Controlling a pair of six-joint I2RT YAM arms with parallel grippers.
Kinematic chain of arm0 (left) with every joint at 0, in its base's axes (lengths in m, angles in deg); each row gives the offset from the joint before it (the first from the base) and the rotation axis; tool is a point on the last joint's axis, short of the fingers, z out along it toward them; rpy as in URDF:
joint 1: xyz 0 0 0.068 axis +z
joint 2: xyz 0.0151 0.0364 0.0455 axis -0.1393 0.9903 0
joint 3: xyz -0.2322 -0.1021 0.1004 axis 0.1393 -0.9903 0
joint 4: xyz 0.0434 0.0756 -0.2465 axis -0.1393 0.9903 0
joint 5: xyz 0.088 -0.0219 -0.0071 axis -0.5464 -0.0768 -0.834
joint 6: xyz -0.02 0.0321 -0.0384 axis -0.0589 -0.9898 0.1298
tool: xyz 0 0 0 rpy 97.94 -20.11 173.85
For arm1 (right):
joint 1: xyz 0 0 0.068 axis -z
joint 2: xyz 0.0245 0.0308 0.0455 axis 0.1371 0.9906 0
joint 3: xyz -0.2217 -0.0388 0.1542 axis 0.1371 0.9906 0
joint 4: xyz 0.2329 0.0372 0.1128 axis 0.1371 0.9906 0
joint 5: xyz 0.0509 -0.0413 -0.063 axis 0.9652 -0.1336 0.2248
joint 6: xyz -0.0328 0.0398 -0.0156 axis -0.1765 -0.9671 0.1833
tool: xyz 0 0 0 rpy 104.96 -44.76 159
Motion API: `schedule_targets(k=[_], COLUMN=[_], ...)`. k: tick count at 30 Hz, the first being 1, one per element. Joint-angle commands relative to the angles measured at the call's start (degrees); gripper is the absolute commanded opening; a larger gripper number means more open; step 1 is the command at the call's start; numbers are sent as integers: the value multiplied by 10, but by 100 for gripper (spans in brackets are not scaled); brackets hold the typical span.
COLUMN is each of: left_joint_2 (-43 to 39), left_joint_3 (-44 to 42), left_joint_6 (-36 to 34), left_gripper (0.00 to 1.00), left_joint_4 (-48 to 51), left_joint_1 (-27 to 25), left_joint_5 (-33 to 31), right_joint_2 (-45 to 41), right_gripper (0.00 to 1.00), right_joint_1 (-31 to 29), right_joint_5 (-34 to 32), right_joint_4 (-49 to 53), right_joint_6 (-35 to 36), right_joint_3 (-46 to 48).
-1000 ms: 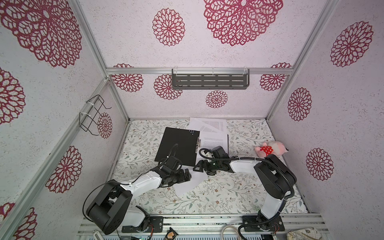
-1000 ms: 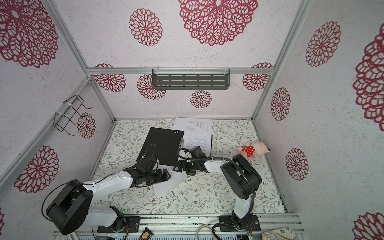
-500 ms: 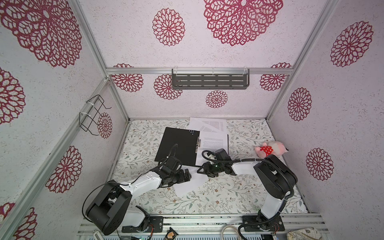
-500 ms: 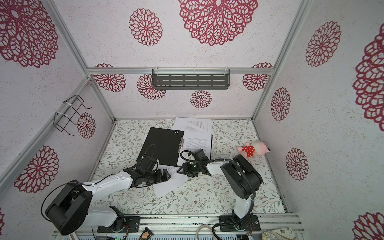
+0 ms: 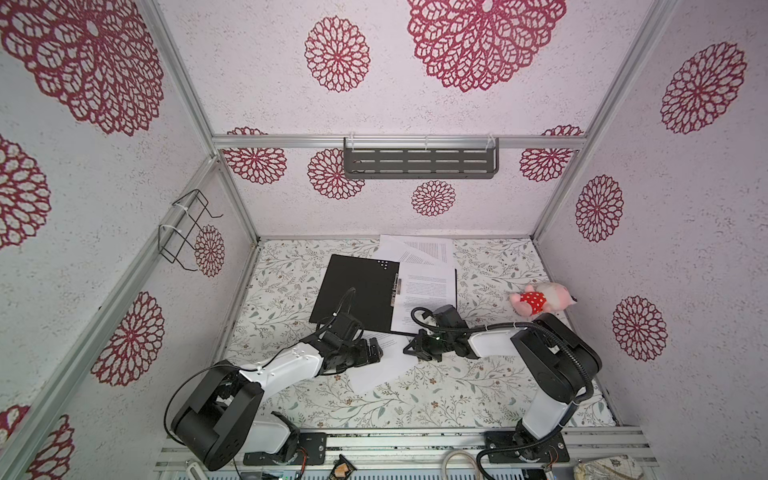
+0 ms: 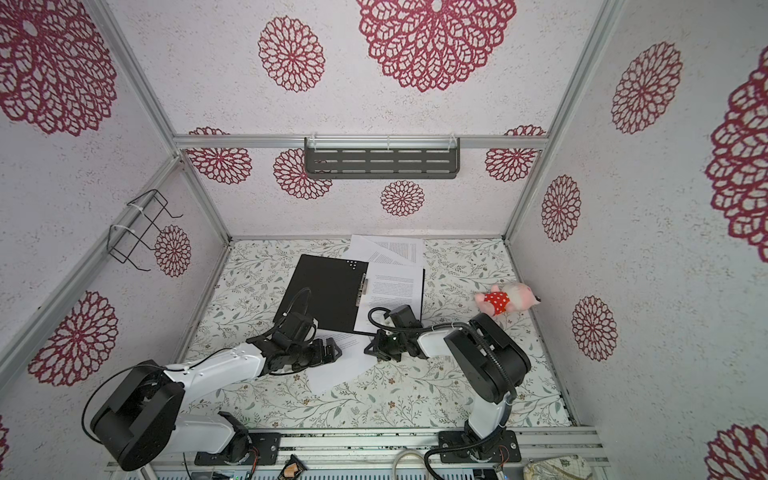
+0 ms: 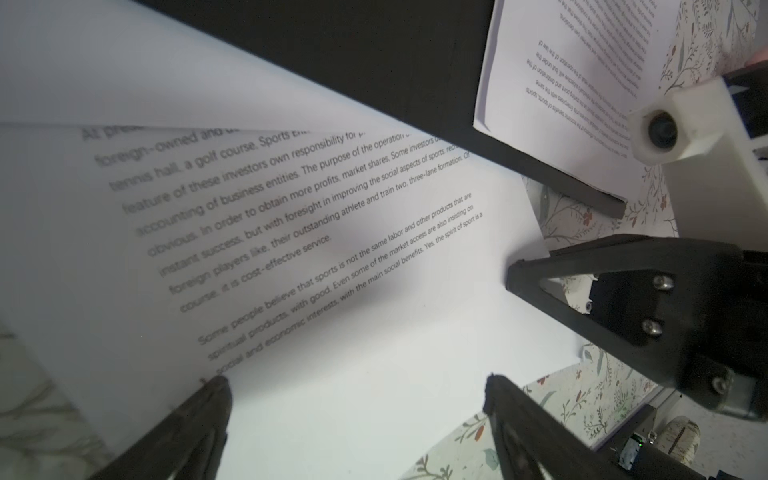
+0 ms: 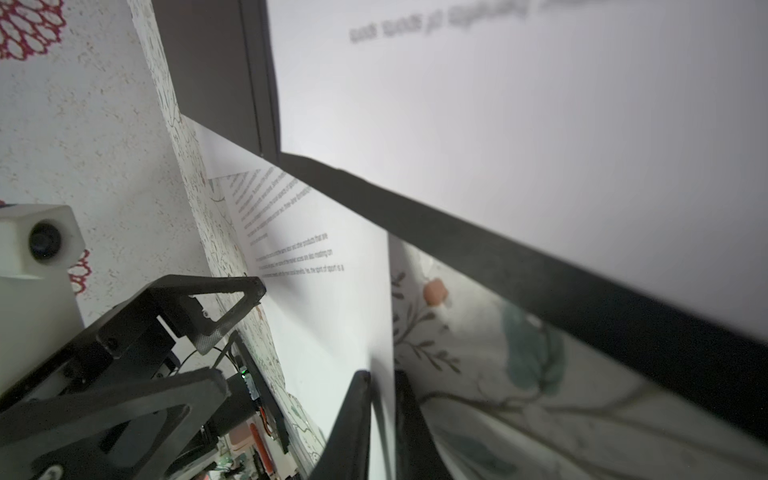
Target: Put the files into the folder
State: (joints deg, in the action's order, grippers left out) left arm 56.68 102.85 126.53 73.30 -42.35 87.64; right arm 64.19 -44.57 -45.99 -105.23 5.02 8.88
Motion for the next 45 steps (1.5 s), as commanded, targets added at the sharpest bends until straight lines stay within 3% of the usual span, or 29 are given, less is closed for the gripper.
schedule_targets(k=[1,2,7,15,20,28,38,41,45], left_joint_2=[17,13,-45,-163,-195,-225,-224,-216,-202], left_joint_3=[-18,-10,59,199,232,213,190,196,207], left_joint_6=[-7,-9,-37,-129,-157,-173,-183,-189,-202], left_gripper=[99,98,99,98,99,99,99,99,99], left_joint_4=[109,114,159,266,302,306,290,290,289], left_joint_1=[-1,-1,9,23,47,77,95,99,106], left_joint_5=[-11,-8,-35,-154,-186,-179,-170,-166,-165], right_joint_2=[5,5,-42,-185,-274,-367,-430,-410,-356], right_gripper=[5,0,0,0,0,0,0,0,0], right_joint_1=[-1,-1,-10,-36,-40,-46,-50,-37,26], right_joint_5=[-54,-50,-59,-100,-115,-135,-194,-193,-151], right_joint_4=[54,44,37,122,173,242,319,345,360], right_joint_6=[-32,-38,-64,-78,-92,-104,-127,-97,-47], right_joint_3=[30,33,53,67,68,23,-102,-173,-267])
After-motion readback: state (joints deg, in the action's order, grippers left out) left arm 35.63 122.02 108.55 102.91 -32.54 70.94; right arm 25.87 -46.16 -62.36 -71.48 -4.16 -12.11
